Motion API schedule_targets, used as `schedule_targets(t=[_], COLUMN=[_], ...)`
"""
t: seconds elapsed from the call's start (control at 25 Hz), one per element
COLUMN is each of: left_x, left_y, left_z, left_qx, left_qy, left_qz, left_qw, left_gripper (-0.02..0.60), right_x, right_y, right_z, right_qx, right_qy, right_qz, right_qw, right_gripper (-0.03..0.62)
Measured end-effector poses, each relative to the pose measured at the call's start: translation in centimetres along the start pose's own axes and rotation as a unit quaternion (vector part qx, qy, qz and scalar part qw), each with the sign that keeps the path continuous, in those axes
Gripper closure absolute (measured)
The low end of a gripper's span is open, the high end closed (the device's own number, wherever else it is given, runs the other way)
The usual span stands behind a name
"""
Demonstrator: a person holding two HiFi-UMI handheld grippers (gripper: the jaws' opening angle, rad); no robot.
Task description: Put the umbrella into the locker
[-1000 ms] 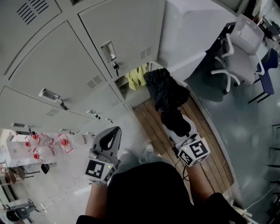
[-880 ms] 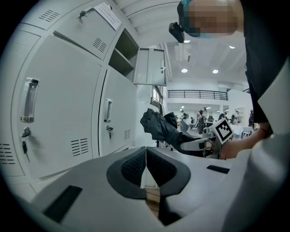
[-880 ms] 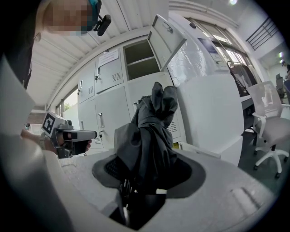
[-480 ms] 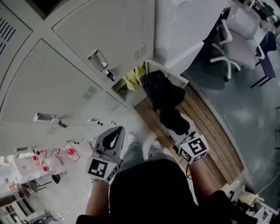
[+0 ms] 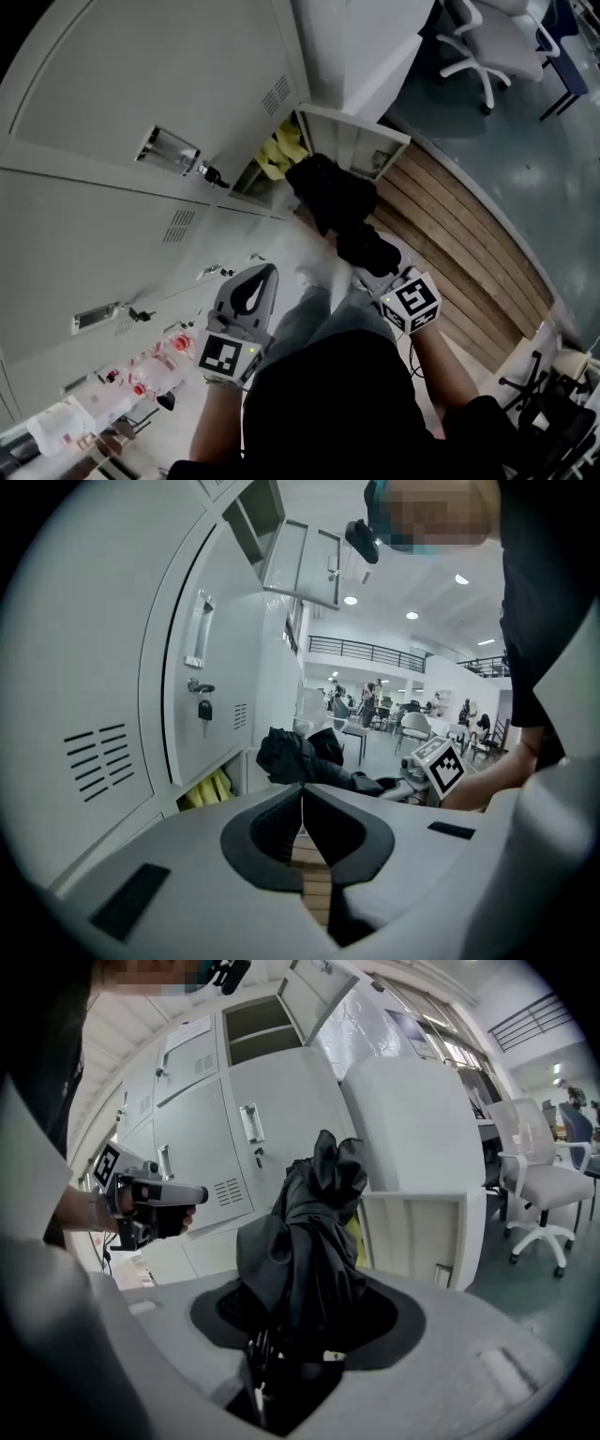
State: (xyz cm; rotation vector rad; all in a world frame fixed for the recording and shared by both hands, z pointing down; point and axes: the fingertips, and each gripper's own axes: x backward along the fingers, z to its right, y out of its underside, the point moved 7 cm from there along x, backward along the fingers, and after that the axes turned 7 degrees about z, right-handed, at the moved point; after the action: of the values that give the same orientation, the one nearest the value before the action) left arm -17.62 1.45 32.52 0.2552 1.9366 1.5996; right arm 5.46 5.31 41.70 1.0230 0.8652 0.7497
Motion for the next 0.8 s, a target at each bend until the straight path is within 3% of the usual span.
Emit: schedule_targets(t=[0.32,0.8], left_x=[-2.9,-6.0], left_y=[3.5,10.8], left_z=[-2.5,-5.6], left_qx=[0.014,0.028], left_qy=[0.051,0.055], left_qz=[-0.039,-0.092], left_qw=[0.9978,0.9939], left_gripper=[0.569,0.569], right_x=[-5.0,-13.2], right_y=[7.9,18.6], right_z=[0.4,2.2], right_qx=[-0.014,-0.031], right_qy=[0.015,0.008], right_qz=[-0.036,-0.091], right_qw=[0.999,0.995], right_gripper=[0.368,0.368])
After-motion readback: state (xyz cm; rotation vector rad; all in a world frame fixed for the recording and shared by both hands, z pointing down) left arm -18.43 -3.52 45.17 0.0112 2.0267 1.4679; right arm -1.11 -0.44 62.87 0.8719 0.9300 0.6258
